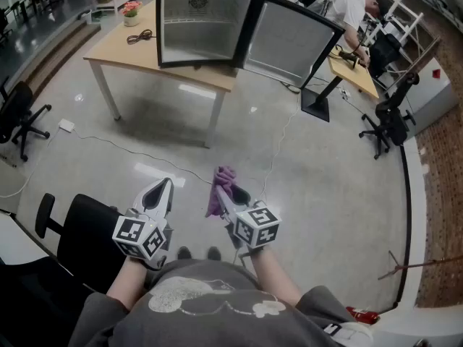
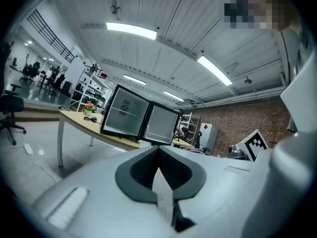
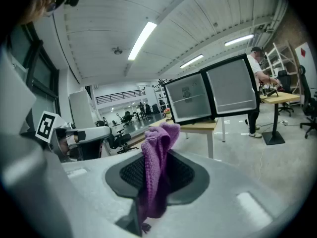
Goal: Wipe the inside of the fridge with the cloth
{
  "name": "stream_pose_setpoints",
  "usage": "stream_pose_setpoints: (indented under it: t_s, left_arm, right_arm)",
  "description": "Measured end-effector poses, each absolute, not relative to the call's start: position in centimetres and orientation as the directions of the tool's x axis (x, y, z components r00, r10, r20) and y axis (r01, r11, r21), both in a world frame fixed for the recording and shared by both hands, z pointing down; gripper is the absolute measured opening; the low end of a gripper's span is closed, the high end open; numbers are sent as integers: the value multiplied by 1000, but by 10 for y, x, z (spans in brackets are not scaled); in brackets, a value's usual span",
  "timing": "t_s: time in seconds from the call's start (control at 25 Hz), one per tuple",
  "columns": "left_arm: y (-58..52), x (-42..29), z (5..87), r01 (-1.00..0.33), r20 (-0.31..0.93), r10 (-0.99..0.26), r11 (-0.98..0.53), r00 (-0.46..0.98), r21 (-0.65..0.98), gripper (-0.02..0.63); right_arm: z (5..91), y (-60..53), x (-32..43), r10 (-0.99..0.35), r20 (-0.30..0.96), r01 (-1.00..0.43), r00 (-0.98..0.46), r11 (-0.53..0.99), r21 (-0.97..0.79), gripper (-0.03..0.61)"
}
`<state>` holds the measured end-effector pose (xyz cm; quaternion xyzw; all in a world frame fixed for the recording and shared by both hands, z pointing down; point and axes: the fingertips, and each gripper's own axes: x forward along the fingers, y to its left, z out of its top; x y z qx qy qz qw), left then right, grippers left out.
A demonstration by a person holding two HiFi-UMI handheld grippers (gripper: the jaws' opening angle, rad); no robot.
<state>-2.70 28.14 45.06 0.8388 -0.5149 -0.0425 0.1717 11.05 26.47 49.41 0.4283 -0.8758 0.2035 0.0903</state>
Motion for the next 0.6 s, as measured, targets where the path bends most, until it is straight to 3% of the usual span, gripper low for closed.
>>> stream_pose_setpoints:
  t_s: [0.6]
  left_arm:
    - [278,-57,453,-858,114,-885,-397,452,326,18]
  right_arm:
    - [499,260,82,-690,357,-777,-629,569,-270,84]
